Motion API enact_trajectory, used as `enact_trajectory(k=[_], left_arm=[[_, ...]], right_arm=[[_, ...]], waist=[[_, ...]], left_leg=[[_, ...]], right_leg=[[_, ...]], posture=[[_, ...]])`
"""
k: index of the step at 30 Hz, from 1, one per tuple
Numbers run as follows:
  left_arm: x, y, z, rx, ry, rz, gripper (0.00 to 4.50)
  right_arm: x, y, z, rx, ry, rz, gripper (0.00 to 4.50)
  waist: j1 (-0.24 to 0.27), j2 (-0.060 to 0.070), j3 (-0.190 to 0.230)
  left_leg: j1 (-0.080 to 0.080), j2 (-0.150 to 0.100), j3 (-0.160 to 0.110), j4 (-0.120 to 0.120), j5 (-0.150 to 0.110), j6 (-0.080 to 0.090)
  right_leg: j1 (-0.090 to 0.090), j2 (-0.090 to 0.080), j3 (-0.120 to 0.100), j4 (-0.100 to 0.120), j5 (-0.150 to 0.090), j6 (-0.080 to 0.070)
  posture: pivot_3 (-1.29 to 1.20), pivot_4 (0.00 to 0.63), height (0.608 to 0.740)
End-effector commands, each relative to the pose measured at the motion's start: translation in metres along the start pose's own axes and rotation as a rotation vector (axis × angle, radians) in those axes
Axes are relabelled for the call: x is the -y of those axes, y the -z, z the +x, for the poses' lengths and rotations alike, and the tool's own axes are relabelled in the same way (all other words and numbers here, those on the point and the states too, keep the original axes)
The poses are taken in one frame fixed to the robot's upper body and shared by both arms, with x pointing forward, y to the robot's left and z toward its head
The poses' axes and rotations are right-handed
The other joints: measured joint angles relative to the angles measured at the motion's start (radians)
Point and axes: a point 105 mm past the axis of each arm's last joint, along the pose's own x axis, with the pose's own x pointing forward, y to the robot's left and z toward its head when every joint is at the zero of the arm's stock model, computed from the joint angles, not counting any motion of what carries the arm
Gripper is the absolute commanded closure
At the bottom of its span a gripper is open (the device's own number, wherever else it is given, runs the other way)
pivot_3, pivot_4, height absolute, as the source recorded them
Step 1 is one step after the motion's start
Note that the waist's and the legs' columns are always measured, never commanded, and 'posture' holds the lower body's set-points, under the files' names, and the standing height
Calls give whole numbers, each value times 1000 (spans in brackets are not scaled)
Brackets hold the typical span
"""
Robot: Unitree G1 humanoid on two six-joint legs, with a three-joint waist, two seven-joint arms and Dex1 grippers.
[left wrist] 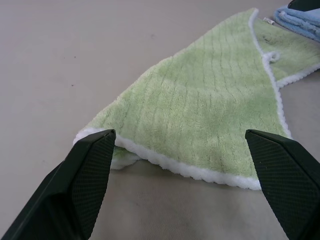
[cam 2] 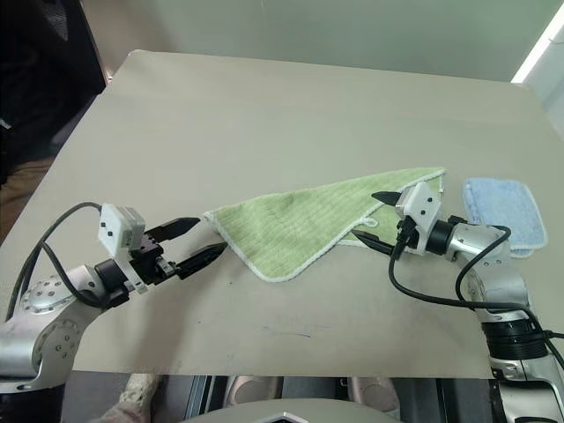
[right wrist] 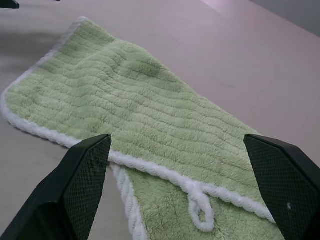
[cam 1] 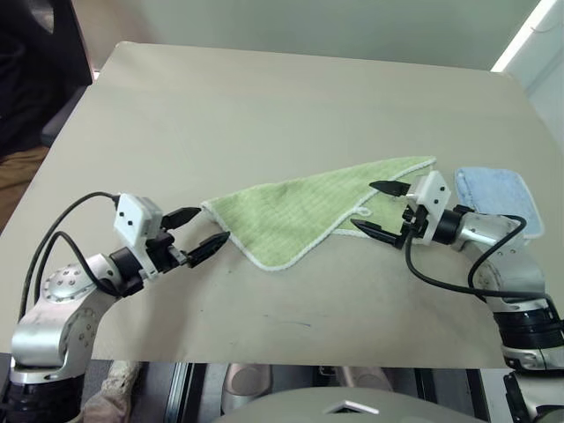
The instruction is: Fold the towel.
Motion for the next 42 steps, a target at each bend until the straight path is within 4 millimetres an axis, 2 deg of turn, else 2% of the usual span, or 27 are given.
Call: enact_trajectory(k=[1,15,24,29,40,42], left_arm=[[2,-12,-1,24,17,44,36],[6,-14,8,13,70,55,36],[9,-12,7,15,61,52,36],[9,-14,-1,2,63,70,36],[19,-17,6,-100,279,210,36],[26,-14,11,-144,380,265,36]], right_arm=[[3,-14,-5,47,27,-28,0],[-1,-13,-16,32,67,-10,0],[4,-11,-15,26,68,-8,0],[7,-12,-10,30,50,-14,0],[4,-13,-3,43,35,-12,0],[5,-13,-3,42,41,-14,0]], waist=[[0,0,0],[-1,0,0],[-1,0,0],[-2,0,0],[-2,0,0],[-1,0,0]], left_leg=[[0,0,1,0,0,0],[1,3,4,0,-1,1],[2,4,5,0,-1,1],[2,4,6,0,-1,1],[2,5,6,0,-2,2],[2,5,6,0,-2,2]], right_leg=[[0,0,1,0,0,0],[0,3,4,0,0,1],[-1,4,5,0,0,1],[-1,4,5,0,0,2],[-2,5,6,0,0,1],[-2,5,6,0,0,1]], posture=[[0,150,740],[0,150,740],[0,150,740],[0,150,740],[0,150,740],[0,150,740]])
